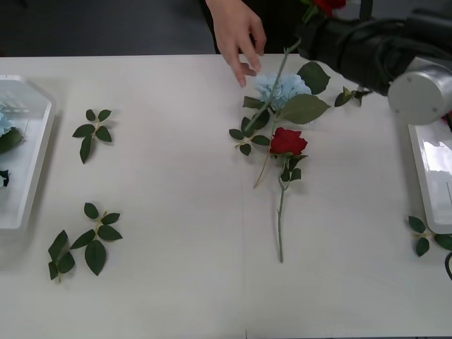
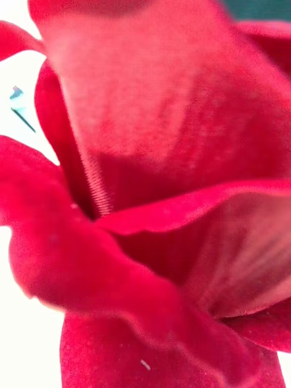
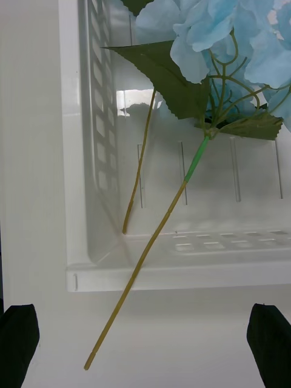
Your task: Place the red flowers into the right box and the blue flowers into the left box. If a person shows an open palm, hand one flower to the person first, then continue sorting.
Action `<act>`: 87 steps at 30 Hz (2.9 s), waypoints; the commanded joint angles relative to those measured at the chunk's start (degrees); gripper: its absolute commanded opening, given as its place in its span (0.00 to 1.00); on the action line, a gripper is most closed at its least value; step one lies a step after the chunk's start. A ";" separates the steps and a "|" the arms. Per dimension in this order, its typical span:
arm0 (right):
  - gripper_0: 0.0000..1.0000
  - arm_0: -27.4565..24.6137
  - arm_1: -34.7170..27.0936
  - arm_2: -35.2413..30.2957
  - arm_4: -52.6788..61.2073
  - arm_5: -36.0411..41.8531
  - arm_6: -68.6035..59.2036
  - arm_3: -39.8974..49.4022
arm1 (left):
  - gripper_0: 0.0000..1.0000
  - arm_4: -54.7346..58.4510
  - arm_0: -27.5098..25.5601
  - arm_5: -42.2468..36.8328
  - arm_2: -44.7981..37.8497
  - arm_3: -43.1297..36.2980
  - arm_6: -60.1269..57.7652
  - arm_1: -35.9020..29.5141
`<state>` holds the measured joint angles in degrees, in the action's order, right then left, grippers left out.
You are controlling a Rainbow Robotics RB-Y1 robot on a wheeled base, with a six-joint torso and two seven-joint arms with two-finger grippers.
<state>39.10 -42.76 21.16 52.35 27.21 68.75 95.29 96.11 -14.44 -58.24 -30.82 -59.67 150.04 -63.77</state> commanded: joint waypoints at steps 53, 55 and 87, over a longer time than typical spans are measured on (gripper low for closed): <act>0.88 17.32 4.44 4.59 23.67 13.22 15.71 -7.75 | 1.00 0.48 -1.56 0.67 0.06 0.17 0.78 -3.46; 0.88 16.09 4.26 4.68 25.96 16.91 15.53 -7.75 | 1.00 0.48 -1.56 0.67 0.06 0.17 0.78 -3.46; 0.88 -0.08 15.25 14.17 -21.94 65.25 -16.72 5.26 | 1.00 0.75 -1.99 -0.38 2.17 0.00 0.69 0.49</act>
<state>40.50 -29.25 33.83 32.97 91.90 53.88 99.49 96.12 -14.47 -58.27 -30.75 -59.54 150.04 -63.71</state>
